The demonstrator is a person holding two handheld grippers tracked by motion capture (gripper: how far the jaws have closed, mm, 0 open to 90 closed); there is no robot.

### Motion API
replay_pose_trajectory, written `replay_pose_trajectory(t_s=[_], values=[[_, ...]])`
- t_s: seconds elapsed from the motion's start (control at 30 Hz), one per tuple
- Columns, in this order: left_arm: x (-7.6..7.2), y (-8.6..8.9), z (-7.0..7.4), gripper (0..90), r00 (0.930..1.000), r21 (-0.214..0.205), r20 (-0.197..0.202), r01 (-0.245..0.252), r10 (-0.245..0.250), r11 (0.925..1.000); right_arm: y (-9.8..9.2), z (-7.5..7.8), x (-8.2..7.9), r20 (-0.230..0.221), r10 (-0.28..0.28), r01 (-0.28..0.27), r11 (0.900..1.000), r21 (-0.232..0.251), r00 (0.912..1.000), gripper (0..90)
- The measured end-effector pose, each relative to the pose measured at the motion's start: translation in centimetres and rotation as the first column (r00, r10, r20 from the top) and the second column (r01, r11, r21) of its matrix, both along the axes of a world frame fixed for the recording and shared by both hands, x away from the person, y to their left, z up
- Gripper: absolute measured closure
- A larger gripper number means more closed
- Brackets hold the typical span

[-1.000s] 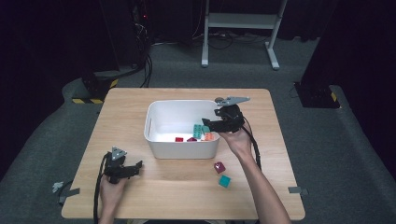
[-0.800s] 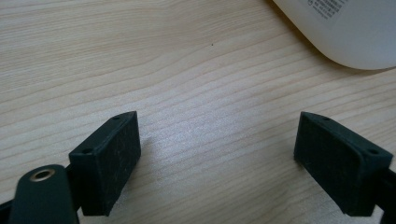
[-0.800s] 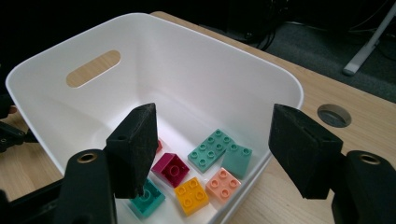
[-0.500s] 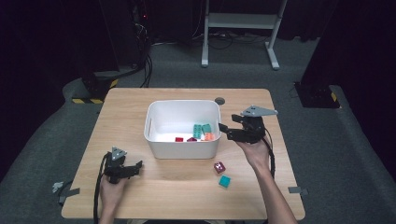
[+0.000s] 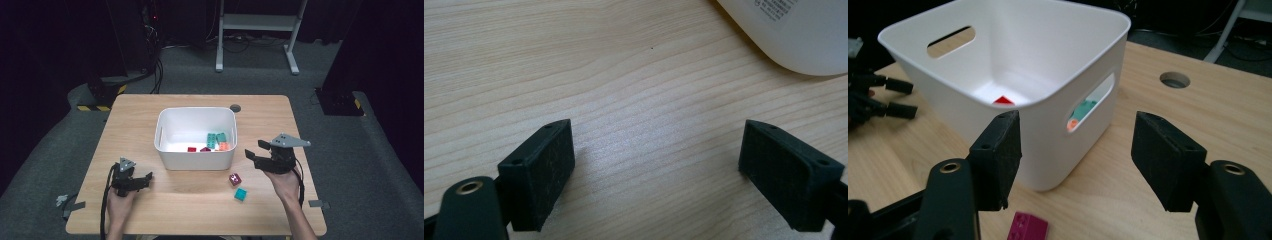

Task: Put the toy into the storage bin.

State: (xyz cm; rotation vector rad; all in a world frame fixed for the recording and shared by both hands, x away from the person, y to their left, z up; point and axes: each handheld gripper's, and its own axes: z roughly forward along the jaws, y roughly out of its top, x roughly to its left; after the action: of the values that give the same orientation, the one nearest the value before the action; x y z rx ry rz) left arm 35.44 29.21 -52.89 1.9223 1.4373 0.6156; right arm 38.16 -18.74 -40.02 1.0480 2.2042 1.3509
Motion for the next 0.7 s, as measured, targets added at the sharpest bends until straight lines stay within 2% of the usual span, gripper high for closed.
replay_pose_trajectory(t_s=[0.27, 0.4, 0.7], values=[[0.0, 0.0, 0.0, 14.6, 1.0, 0.001, 0.0, -0.002, 0.002, 1.0, -0.7, -4.1, -2.9, -0.049, 0.008, -0.009, 0.9999, -0.015, 0.9987, 38.3], [0.0, 0.0, 0.0, 14.6, 1.0, 0.001, 0.0, -0.002, 0.002, 1.0, -0.4, -5.2, -3.8, -0.043, 0.016, -0.017, 0.999, -0.04, 0.9989, 39.8], [0.0, 0.0, 0.0, 14.6, 1.0, 0.004, -0.001, 0.0, 0.0, 1.0, 0.1, -7.4, -4.7, -0.095, 0.046, -0.05, 0.998, -0.039, 0.9944, 40.2]])
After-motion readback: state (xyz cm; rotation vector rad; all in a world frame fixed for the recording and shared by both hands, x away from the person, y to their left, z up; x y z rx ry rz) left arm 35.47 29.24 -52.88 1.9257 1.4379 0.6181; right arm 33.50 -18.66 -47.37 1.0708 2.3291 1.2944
